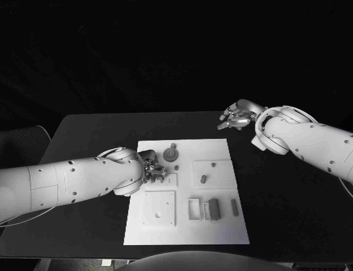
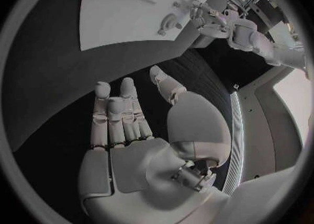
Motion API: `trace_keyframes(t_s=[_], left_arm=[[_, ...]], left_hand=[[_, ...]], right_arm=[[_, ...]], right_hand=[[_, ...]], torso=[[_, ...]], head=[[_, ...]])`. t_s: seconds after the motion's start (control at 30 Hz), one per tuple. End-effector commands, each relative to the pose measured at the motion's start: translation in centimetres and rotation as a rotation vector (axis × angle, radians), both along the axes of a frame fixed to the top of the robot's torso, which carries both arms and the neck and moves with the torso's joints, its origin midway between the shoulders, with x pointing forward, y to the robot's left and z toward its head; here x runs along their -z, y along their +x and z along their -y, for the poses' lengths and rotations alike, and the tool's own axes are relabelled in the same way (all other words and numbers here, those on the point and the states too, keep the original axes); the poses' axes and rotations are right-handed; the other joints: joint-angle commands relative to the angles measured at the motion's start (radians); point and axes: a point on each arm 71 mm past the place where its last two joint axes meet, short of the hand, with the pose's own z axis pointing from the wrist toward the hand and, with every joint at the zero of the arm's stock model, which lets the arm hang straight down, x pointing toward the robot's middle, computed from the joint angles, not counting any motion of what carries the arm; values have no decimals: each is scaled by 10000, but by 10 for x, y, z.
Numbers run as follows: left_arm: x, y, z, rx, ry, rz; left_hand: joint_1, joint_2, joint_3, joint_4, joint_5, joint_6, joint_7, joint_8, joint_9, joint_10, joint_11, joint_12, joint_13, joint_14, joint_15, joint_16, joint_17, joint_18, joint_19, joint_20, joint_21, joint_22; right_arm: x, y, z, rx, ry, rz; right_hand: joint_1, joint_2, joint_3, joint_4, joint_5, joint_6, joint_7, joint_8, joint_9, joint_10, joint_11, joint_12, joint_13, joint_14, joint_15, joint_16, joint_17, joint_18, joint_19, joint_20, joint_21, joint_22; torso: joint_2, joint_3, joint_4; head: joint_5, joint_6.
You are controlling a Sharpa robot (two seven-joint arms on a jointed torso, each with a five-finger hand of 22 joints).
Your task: Assemble the parts on the task board
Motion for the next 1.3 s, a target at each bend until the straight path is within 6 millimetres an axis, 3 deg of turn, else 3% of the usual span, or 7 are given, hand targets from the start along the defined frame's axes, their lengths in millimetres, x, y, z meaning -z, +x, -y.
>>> trace_keyframes(t_s=[0.03,0.4,0.6,1.3], left_arm=[[-1,1,1,68,-31,112],[1,1,0,68,36,19],[1,1,-1,8,77,195],[9,-4,-3,-290,41,395]], left_hand=[[121,22,401,-384,40,826,-848,38,8,-105,-152,47,-3,-25,-78,61,-22,214,-1,-81,68,250],[86,-21,366,-345,0,857,-873,133,-13,-71,-166,129,1,-8,-86,151,-70,218,13,-93,138,250],[95,-78,326,-289,-8,935,-961,388,-34,10,-224,355,49,47,-132,414,-127,244,80,-136,339,254],[31,-7,359,-393,424,970,-1049,738,-110,53,-299,661,89,79,-198,783,-260,265,103,-197,693,255]], right_arm=[[1,-1,-2,-166,-55,-82],[1,-1,-1,-169,-72,-117],[1,-1,-1,-170,-79,-127],[2,-1,0,-183,-119,-207]], right_hand=[[-2,94,-53,-13,45,9,69,26,-17,-46,34,68,-15,-20,-35,-41,-8,138,-80,-14,-37,118],[-3,92,-59,-12,45,7,70,25,-19,-49,35,70,-17,-23,-34,-40,-8,138,-82,-13,-38,119],[-5,92,-61,-10,45,5,71,24,-20,-51,35,71,-18,-25,-34,-40,-8,138,-84,-12,-39,120],[-4,95,-67,-8,45,0,72,22,-24,-60,37,72,-22,-34,-32,-40,-9,138,-90,-11,-43,121]], torso=[[2,6,-3],[1,6,0],[2,6,-1],[0,-1,-11]], head=[[7,-30],[50,-88],[81,-101],[180,-140]])
